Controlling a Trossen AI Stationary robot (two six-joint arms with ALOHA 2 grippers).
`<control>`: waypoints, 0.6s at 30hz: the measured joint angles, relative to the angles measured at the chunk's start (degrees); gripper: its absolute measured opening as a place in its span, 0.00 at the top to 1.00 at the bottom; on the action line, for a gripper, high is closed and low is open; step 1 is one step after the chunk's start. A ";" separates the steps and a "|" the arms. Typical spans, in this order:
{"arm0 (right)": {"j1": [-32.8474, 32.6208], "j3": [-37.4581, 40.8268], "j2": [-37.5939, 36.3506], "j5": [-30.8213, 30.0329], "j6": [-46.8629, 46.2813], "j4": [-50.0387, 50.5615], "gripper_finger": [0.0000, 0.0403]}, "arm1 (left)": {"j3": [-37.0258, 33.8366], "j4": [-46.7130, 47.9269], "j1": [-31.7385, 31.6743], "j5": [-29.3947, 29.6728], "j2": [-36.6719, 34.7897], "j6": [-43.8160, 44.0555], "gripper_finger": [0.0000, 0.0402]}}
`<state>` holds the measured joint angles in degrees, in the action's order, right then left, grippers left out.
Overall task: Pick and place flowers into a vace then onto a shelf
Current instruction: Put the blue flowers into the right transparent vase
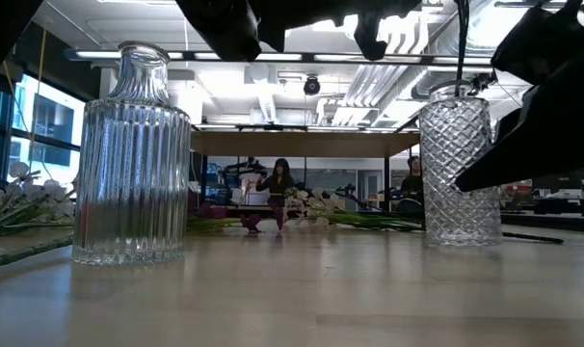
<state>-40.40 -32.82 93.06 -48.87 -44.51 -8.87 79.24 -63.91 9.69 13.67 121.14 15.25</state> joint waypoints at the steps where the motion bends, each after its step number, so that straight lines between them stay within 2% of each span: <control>1: -0.11 -0.01 0.00 0.03 0.00 0.01 0.37 | 0.00 0.38 0.00 0.00 0.00 0.00 0.91; 18: -0.18 -0.06 0.00 0.34 -0.28 2.49 0.36 | -0.02 16.99 0.87 -0.15 0.00 3.07 0.83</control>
<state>-40.58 -32.88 93.06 -48.53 -44.79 -6.38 79.22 -46.91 10.56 13.53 121.14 18.32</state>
